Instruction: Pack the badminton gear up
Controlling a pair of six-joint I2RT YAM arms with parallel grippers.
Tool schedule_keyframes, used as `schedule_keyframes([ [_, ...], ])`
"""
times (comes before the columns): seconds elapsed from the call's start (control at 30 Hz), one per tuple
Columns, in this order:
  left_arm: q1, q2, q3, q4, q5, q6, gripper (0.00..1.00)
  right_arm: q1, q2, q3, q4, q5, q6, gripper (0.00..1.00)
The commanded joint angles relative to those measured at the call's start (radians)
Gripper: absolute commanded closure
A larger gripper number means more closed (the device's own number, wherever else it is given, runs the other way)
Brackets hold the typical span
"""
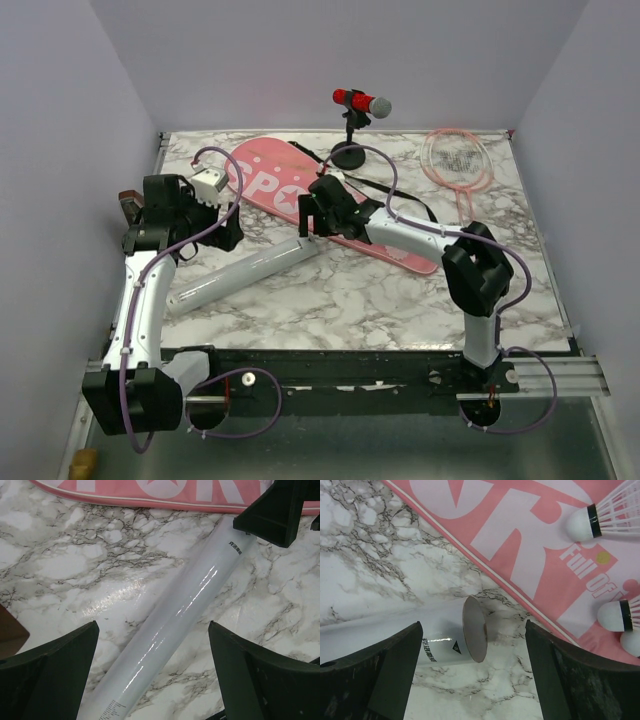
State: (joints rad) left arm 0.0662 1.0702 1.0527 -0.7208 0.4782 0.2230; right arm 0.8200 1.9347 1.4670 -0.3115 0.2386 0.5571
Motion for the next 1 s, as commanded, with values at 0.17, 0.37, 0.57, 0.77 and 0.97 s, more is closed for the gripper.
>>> schedule_keyframes([
  [0.17,0.009,-0.001,-0.003,-0.038,0.025,0.058,0.01,-0.024,0.032,-0.003,0.107,-0.214,0.018,0.21],
  [0.37,0.009,0.002,-0.022,-0.042,0.034,0.088,0.01,-0.058,0.020,-0.112,0.221,-0.390,0.086,0.30],
  [0.57,0.007,-0.021,-0.060,-0.035,0.066,0.119,0.01,-0.064,-0.006,-0.215,0.302,-0.432,0.116,0.30],
  [0.77,-0.002,-0.007,-0.082,-0.040,0.065,0.147,0.01,-0.065,-0.026,-0.293,0.417,-0.513,0.152,0.37],
  [0.97,-0.029,-0.010,-0.120,-0.040,0.043,0.200,0.01,-0.065,-0.036,-0.362,0.486,-0.561,0.190,0.58],
])
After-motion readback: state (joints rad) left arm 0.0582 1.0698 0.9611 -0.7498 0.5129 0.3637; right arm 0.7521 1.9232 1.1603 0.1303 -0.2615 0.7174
